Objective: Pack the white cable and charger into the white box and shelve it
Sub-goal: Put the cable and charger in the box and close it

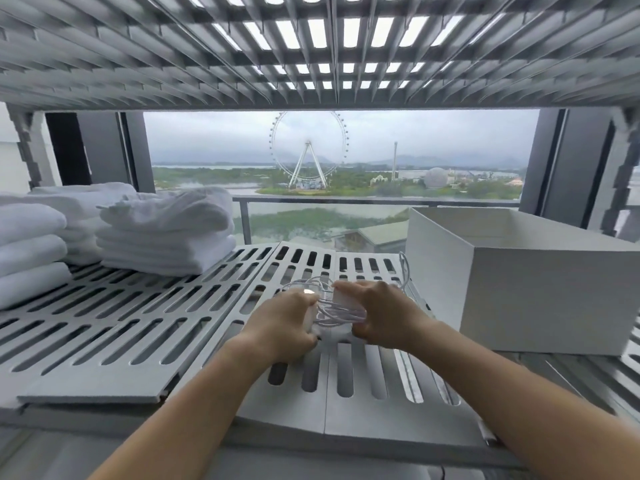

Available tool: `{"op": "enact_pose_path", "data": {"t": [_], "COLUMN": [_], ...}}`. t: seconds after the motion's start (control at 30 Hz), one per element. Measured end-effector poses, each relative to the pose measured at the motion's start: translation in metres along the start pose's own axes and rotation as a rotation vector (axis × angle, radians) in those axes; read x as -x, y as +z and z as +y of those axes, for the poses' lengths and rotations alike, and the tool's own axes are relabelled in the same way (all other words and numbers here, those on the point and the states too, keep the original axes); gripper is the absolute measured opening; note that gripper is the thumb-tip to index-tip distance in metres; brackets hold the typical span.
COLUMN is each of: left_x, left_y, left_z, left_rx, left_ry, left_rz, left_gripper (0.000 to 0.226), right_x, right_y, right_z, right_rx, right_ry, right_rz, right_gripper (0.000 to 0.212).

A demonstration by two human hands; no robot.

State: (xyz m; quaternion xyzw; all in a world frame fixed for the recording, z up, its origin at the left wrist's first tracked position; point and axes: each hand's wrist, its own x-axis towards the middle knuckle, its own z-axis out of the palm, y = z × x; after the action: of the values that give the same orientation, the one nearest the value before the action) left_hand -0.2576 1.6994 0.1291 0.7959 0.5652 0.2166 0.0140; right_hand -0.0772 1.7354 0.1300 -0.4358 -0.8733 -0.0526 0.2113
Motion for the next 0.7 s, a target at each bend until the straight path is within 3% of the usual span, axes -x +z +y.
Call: {"op": "enact_pose_path", "data": {"t": [0.13, 0.27, 0.43, 0.7], "left_x": [-0.003, -0.008, -0.021, -0.053], "left_y": [-0.007, -0.025, -0.052, -0.061], "left_z": [0.004, 0.02, 0.052, 0.11], "left_rx": [0.04, 0.058, 0.069, 0.139], "left_ry": [0.049, 0.091, 0.134, 0.208], "left_rz": [0.146, 0.342, 0.57, 0.618], "left_gripper": [0.062, 0.063, 0.064, 0.065], "right_x": [0.002, 0.0, -0.004, 0.016], "right_y": [-0.012, -0.041, -0.094, -0.152], "right_z": [0.0, 0.001, 0.0, 0.037], "right_rx": [-0.057, -0.043, -0.039, 0.035], "right_ry": [-0.031, -0.017, -0.049, -0.057], "right_rz": [0.148, 0.342, 0.543, 0.664], "right_gripper": [0.047, 0.063, 0.066, 0.07]}}
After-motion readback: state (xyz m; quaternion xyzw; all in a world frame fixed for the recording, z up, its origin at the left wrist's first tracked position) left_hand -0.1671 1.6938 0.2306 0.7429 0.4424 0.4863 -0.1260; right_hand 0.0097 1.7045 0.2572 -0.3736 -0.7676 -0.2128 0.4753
